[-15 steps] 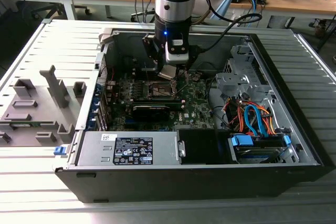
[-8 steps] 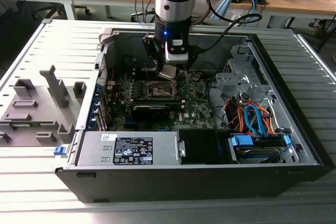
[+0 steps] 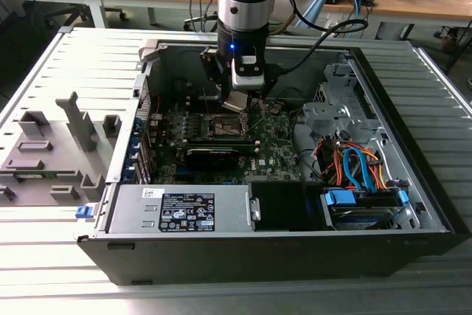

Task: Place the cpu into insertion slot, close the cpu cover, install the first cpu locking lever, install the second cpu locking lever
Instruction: 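Place the cpu into insertion slot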

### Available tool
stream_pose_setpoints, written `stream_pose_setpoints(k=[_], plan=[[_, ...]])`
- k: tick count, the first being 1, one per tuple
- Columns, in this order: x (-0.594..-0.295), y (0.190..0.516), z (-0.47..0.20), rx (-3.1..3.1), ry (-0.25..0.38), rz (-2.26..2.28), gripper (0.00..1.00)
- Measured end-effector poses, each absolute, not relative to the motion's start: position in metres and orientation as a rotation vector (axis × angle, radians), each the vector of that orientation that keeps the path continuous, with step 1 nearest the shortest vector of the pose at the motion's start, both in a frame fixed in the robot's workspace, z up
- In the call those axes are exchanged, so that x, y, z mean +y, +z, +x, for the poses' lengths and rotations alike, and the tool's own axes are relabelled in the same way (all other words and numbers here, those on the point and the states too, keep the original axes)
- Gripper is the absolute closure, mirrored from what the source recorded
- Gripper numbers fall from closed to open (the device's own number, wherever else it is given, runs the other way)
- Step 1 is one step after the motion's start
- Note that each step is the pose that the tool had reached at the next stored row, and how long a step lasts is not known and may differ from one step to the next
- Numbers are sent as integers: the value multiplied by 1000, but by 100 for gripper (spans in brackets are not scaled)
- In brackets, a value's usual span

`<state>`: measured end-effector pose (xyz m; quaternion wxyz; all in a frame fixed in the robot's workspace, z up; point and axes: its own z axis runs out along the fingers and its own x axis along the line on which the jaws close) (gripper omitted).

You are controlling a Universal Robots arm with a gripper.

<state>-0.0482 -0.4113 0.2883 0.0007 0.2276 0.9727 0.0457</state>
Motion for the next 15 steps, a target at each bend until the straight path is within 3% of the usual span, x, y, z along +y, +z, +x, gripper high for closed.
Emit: stream_pose_setpoints(k=[15], plan=[[-411,288,-48,3052,143,725,46]])
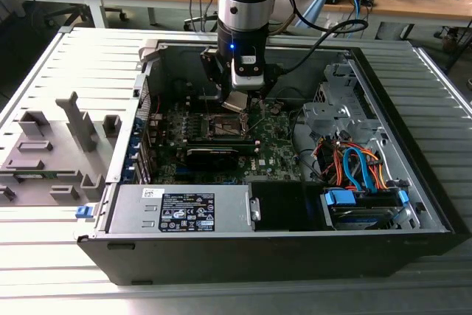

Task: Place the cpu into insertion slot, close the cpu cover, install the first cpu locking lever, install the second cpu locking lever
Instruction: 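Place the cpu into insertion slot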

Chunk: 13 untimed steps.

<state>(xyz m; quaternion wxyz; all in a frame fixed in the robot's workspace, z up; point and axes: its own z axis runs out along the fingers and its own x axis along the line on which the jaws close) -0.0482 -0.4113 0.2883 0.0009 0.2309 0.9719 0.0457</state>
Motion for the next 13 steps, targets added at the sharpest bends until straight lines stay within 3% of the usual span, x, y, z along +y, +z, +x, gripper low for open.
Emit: stream_pose_setpoints(k=[13], plan=[[-411,288,-48,3049,143,734,46]])
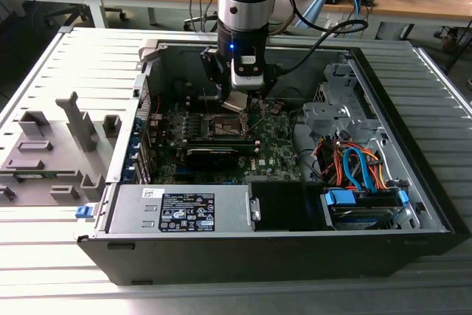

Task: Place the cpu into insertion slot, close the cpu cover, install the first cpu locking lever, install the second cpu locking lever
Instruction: 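Place the cpu into insertion slot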

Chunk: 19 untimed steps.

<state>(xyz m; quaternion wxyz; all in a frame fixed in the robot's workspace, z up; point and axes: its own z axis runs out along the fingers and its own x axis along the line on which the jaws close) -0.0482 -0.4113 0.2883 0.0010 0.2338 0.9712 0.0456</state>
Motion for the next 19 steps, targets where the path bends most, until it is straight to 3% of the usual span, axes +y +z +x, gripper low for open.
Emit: stream_pose_setpoints(k=[19], plan=[[-411,288,-48,3044,143,753,46]])
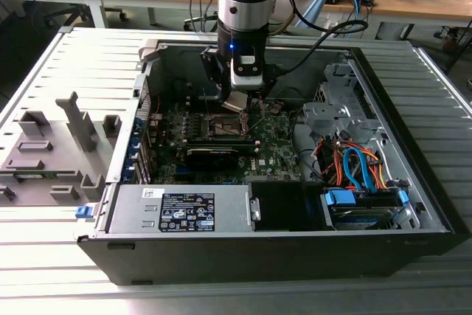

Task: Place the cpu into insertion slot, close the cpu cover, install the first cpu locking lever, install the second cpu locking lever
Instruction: 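Place the cpu into insertion slot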

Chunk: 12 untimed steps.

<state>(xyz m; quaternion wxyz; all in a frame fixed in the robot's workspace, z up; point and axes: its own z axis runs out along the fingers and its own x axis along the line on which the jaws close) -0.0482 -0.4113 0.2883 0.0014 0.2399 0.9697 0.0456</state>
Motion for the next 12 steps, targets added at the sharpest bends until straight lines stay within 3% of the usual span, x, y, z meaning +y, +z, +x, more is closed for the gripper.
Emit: stream_pose_setpoints(k=[12], plan=[[-411,288,-48,3037,138,774,46]])
